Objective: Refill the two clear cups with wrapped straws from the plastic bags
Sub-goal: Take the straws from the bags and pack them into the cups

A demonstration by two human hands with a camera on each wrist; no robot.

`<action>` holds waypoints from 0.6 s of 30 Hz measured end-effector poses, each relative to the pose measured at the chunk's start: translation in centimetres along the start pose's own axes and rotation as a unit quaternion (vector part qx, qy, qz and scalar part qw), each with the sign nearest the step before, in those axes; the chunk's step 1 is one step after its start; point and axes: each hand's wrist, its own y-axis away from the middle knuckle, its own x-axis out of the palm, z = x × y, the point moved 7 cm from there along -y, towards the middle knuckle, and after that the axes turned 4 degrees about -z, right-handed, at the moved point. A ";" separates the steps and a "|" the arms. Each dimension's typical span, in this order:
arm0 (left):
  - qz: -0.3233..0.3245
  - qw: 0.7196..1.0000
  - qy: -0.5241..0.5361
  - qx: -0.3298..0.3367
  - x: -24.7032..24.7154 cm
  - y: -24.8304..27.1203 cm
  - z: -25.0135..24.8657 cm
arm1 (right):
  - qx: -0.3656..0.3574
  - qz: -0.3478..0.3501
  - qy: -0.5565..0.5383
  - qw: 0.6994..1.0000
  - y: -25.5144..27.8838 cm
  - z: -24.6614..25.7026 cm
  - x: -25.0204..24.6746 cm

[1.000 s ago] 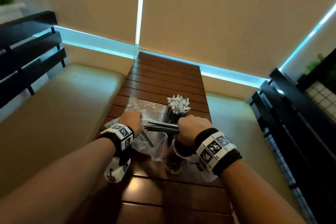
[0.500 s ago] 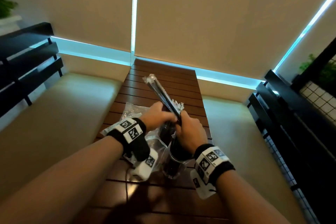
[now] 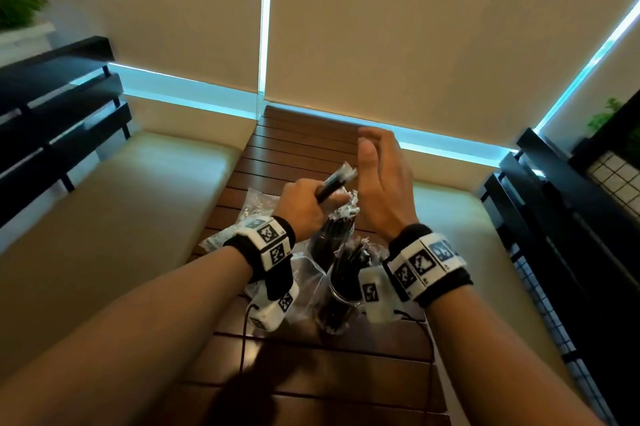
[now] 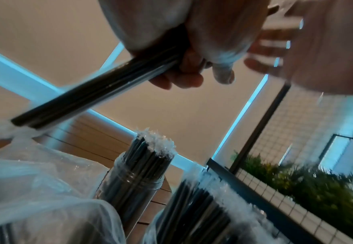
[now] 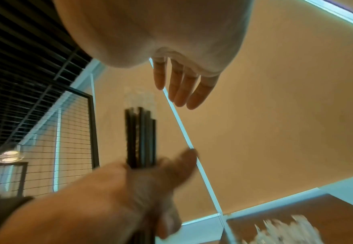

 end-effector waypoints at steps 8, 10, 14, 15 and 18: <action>0.051 0.993 -0.090 0.060 3.3 0.0 -0.4 | -0.016 0.187 0.070 0.980 1.4 -0.6 4.0; 0.064 0.996 -0.045 0.036 3.8 0.2 0.6 | -0.003 0.195 0.046 0.980 2.1 -1.5 3.6; 0.023 0.983 0.177 -0.047 2.7 0.6 1.0 | 0.101 0.118 0.084 0.984 4.4 -7.0 0.7; 0.028 0.975 0.214 -0.051 2.7 0.6 0.7 | 0.140 0.139 0.124 0.972 5.6 -9.0 0.5; 0.018 0.953 0.290 -0.086 3.0 -0.2 0.1 | 0.233 0.255 0.180 0.921 9.9 -13.6 0.9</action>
